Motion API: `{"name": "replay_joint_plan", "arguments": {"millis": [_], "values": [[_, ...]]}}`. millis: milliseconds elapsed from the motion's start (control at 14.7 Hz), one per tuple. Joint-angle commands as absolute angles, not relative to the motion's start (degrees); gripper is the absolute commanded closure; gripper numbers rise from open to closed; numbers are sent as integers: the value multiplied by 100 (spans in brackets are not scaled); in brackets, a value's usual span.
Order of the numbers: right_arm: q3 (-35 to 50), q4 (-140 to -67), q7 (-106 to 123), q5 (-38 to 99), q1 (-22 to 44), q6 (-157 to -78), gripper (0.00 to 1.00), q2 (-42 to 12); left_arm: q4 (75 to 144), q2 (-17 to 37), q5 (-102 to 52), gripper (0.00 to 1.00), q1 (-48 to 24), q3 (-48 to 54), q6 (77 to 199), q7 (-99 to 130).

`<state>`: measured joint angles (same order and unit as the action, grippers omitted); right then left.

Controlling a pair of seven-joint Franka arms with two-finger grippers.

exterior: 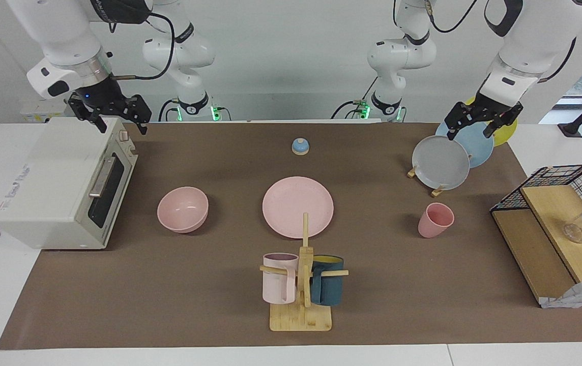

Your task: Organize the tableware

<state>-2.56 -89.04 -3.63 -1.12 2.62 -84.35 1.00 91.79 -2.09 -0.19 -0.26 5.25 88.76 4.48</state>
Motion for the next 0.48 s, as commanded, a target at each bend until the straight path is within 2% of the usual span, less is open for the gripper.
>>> {"name": "replay_joint_plan", "arguments": {"millis": [0, 272, 408], "values": [[-237, -8771, -255, -26, 211, -8315, 0, 26, 9158, -255, 105, 0, 53, 598, 8763, 501], [-53, -8815, -255, 70, 254, -8542, 0, -17, 9158, -255, 105, 0, 53, 598, 8763, 501], [437, -9095, -272, 53, 264, -8954, 0, -113, 9158, -255, 105, 0, 53, 598, 8763, 501]]}}
